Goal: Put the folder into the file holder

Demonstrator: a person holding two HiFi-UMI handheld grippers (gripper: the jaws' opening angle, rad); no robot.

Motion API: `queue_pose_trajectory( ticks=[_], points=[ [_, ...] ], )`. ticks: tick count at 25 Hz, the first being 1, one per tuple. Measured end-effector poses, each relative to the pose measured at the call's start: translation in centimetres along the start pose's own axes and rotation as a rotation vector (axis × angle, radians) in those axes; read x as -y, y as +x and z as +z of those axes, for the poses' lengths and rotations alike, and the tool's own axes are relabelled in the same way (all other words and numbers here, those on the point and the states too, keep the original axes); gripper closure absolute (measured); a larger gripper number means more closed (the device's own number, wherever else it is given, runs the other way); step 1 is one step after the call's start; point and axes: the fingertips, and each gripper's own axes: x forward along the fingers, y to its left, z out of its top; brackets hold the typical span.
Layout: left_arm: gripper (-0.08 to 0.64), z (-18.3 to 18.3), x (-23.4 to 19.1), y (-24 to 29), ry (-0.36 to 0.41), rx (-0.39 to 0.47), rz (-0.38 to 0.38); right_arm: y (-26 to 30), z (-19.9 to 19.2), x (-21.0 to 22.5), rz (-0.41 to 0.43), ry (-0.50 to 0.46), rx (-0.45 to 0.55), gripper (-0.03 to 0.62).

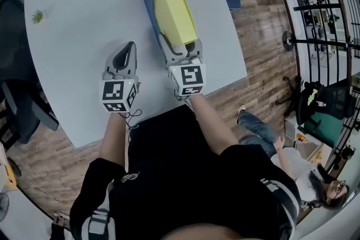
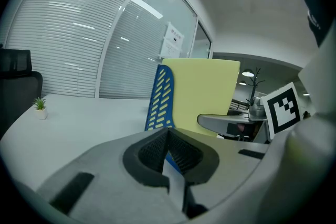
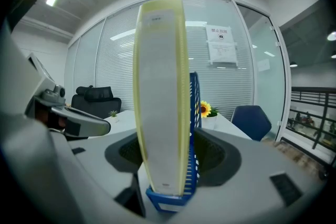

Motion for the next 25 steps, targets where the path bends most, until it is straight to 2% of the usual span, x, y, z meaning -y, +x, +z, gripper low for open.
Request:
queue_pose_trajectory(
  ticks=[10,25],
  points=[
    [0.563,-1.0,2.0,-0.6,-0.002,-0.008,0.013,-1.8,-1.1,-0.3,0.046,-0.03,-0.014,0.325],
    [0.563,-3.0,6.4,-1.9,-0.018,0.002,0.09,-6.1,-2.8,1.1,0.142,-0.062,-0.01,0.328]
  ],
)
